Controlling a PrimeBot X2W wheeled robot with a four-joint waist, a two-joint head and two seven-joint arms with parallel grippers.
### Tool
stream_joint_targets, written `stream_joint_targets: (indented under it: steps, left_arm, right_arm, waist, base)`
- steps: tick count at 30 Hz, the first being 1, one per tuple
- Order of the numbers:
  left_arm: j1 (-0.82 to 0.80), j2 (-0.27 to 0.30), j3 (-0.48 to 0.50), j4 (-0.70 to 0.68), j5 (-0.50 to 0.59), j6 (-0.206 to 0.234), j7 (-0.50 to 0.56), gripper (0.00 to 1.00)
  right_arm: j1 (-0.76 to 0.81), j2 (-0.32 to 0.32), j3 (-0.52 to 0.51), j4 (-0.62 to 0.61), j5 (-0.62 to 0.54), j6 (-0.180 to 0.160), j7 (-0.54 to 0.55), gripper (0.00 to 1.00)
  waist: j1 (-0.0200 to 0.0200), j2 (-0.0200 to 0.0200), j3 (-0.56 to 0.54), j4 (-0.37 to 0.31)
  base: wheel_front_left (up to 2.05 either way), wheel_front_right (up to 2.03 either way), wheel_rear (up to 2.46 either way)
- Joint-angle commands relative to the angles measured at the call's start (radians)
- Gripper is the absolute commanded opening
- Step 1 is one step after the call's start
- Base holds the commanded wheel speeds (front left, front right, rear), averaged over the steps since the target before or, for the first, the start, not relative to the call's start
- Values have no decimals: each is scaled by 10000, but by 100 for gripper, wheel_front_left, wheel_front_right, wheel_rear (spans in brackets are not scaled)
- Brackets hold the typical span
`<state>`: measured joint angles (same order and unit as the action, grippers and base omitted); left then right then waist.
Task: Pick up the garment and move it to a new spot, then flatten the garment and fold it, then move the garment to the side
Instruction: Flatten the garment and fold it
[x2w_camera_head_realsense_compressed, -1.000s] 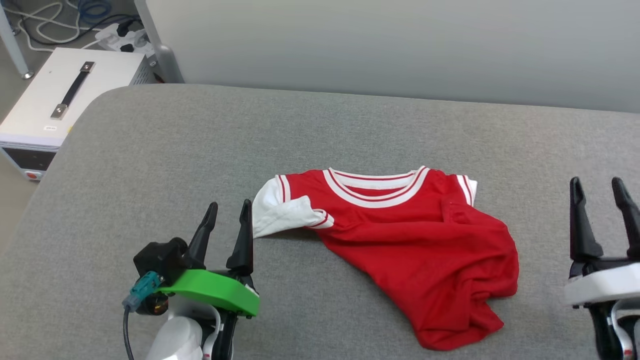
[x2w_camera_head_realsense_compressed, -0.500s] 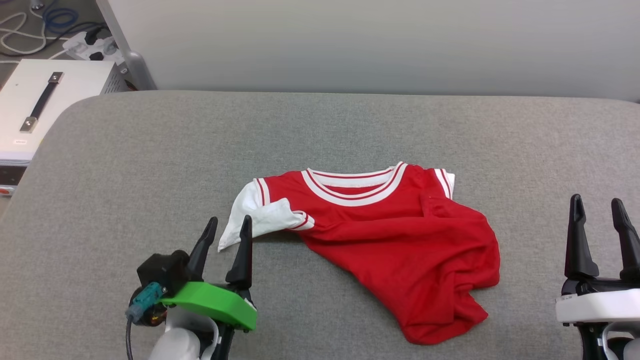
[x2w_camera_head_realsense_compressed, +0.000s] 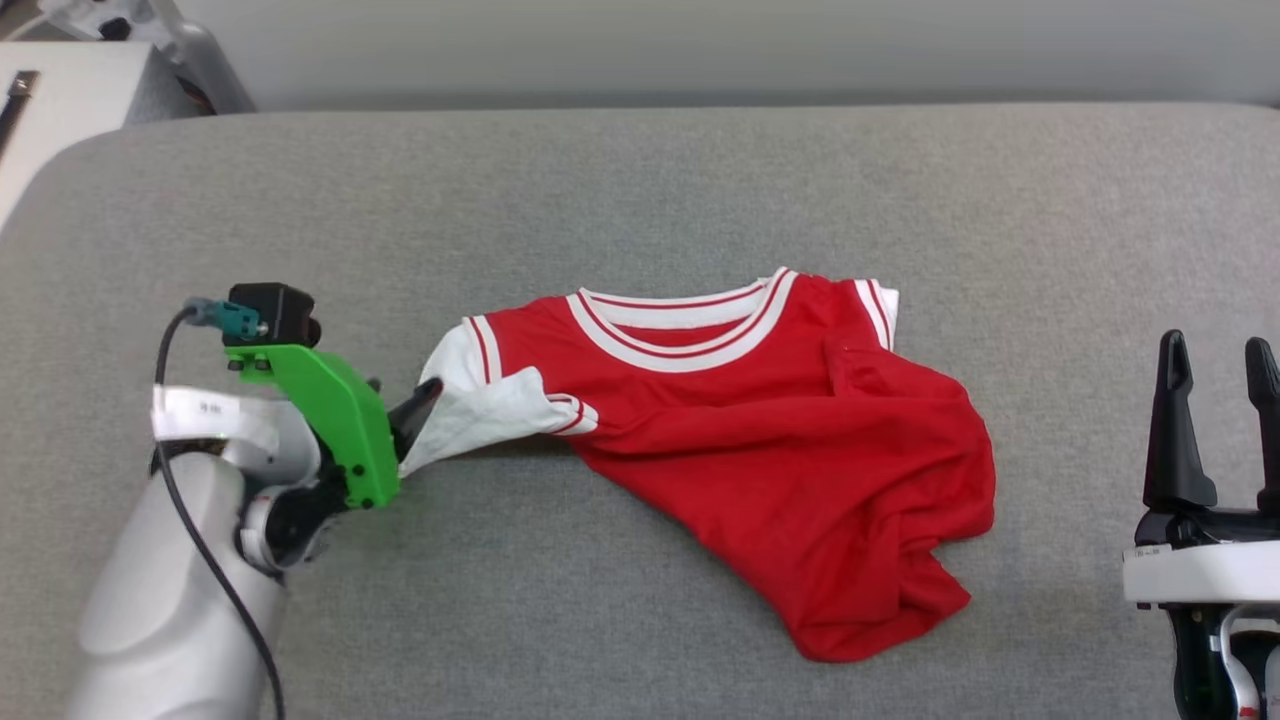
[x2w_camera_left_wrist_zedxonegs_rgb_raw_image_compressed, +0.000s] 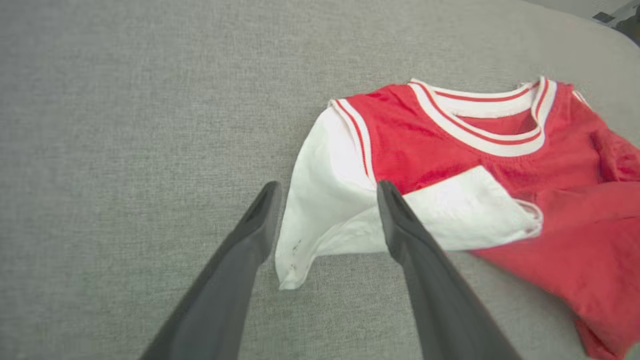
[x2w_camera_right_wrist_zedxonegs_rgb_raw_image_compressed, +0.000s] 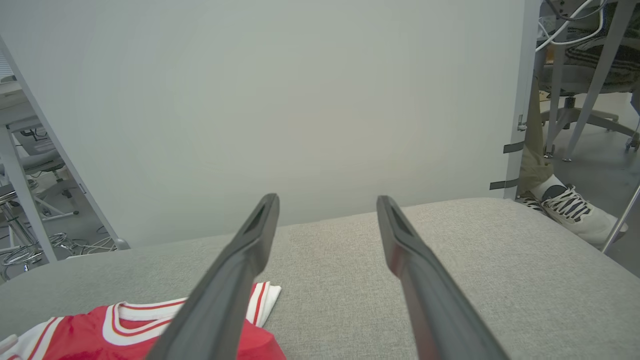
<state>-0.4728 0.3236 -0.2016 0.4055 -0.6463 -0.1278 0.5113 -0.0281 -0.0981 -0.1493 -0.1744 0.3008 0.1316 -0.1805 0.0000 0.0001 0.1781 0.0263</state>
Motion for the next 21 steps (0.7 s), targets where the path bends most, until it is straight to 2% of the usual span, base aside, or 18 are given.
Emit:
stream_joint_targets:
  steps: [1, 4, 7, 16, 21]
  left_arm:
    - [-231, 250, 44, 131, -158, 48, 497, 100]
    - [-485, 578, 7, 371, -379, 86, 1555, 100]
    - [-545, 689, -95, 428, -500, 76, 2058, 100]
    - [-370, 767, -647, 654, -67, 92, 2085, 100]
    - [-86, 604, -1134, 736, -84, 40, 2172, 100]
  right_arm:
    - [-162, 57, 77, -74, 47, -9, -2, 100]
    - [-300, 125, 181, -57, 41, -9, -47, 100]
    - [-392, 171, 216, -14, 39, -9, -101, 100]
    - [-571, 217, 235, 86, 28, -9, -255, 100]
    - [-639, 233, 222, 162, 19, -9, -304, 100]
  waist:
    - [0, -1, 457, -353]
    - [0, -1, 719, -546]
    - [0, -1, 925, -692]
    - [0, -1, 1378, -912]
    - [0, -1, 1527, -890]
  base:
    - [0, 0, 0]
    - [0, 0, 0]
    - [0, 0, 0]
    - [0, 0, 0]
    - [0, 0, 0]
